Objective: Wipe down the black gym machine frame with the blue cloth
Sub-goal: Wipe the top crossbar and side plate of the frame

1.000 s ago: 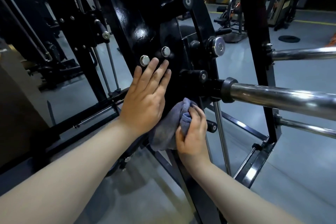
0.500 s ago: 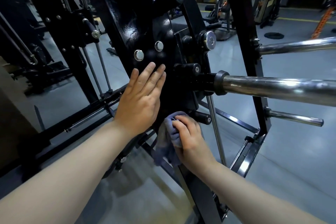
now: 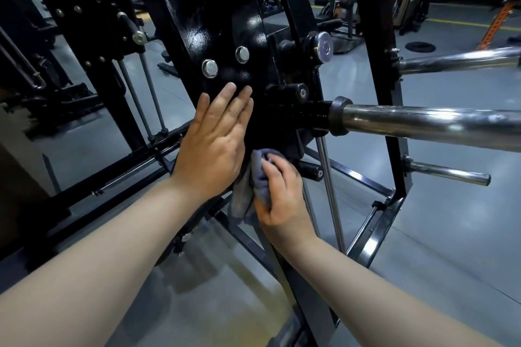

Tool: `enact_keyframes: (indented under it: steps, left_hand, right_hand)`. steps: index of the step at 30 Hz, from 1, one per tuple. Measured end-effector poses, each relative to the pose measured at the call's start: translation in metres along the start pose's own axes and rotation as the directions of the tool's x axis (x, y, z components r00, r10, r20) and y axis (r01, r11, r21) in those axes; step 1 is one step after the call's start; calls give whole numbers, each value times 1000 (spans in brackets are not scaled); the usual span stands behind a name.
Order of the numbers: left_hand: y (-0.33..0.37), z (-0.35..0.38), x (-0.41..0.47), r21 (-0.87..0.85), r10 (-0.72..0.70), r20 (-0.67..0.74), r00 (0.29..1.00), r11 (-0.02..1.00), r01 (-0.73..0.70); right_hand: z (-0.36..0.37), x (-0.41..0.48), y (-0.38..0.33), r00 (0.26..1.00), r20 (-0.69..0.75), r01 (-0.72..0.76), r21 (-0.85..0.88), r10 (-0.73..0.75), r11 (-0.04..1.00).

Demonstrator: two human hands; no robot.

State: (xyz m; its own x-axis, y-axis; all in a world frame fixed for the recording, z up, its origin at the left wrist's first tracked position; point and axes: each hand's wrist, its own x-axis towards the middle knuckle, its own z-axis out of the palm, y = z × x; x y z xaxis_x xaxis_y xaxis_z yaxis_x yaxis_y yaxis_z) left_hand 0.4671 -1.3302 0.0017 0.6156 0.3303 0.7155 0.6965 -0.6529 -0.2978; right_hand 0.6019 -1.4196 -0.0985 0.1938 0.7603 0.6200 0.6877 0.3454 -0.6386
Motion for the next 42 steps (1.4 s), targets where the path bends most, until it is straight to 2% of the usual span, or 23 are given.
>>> enact_keyframes:
  steps: [4,6,8,9,10,12,14,16,17,19,21,22,24,25,27,28,30,31,34,37,39,41,42]
  left_hand:
    - [4,3,-3,-15,-15,-12,1000,1000,15]
    - [4,2,-3,-8,-14,-9,1000,1000,14]
    - [3,1,1,0,-12,-15,1000,1000,12]
    - [3,1,3,1,-15,-21,1000,1000,15]
    - [3,1,5,3,-18,-26,1000,1000,18]
    - [5,0,5,8,-16,-21,1000,1000,16]
    - [5,0,2,11,-11,-15,1000,1000,11]
    - [6,1,-3,3,-8,-9,1000,1000,8]
    - [8,3,-7,0,-2,-7,1000,1000,2]
    - [12,6,-15,-10,19,8,1000,1000,-19]
    - [13,8,-22,-31,22,19,1000,999,-21]
    - [12,8,-22,-38,18,16,1000,999,-17]
    - [11,7,-21,-38,15,9,1000,999,-14]
    - [11,7,-20,-32,17,3,1000,999,-17]
    - [12,6,-18,-31,17,2,1000,999,-17]
    - [13,5,-18,-32,11,4,1000,999,-11]
    - [15,4,-17,-34,1,10,1000,999,-1]
    - [15,4,-17,-33,0,13,1000,999,0]
    - [15,4,-19,-28,9,18,1000,1000,-8]
    - [14,7,-21,-37,8,5,1000,999,-8]
    - [15,8,-21,-46,-8,-9,1000,999,7]
    - [18,9,-21,-58,-16,-12,1000,998,16]
    - [18,9,-21,-63,-17,-11,1000,998,16]
  right_hand:
    - [-16,-17,9,995,97,36,-13,-35,999]
    - [-19,-3,-5,985,28,-175,180,173,968]
    - [-20,36,-22,897,-121,-355,376,425,856]
    - [-19,56,-26,858,-150,-393,425,492,815]
    - [-18,70,-28,852,-147,-405,422,502,811]
    - [-12,71,-26,918,-86,-353,261,386,898]
    - [-8,42,-11,984,-10,-176,11,176,984]
    - [-12,10,12,999,40,8,-140,-2,990]
    - [-14,-2,20,997,58,57,-172,-47,983]
    - [-15,-27,33,989,143,57,-209,-27,976]
    - [-18,-47,39,968,224,-61,-212,109,975]
    - [-21,-52,37,943,229,-202,-179,241,963]
    - [-28,-48,26,835,212,-524,23,508,851]
    - [-30,-40,16,809,199,-585,177,553,792]
    - [-33,-18,-8,854,86,-506,366,513,781]
    - [-33,-5,-19,885,-8,-428,375,465,822]
    - [-27,22,-28,910,-181,-319,270,374,908]
    - [-23,31,-27,925,-180,-299,192,333,935]
    - [-11,27,-13,964,29,-264,32,263,964]
    - [-10,3,-1,989,29,-142,-150,148,978]
    - [-20,9,1,988,124,-54,-273,91,961]
    - [-35,28,1,973,186,-88,-239,135,967]
    - [-44,39,0,971,149,-164,-147,186,975]
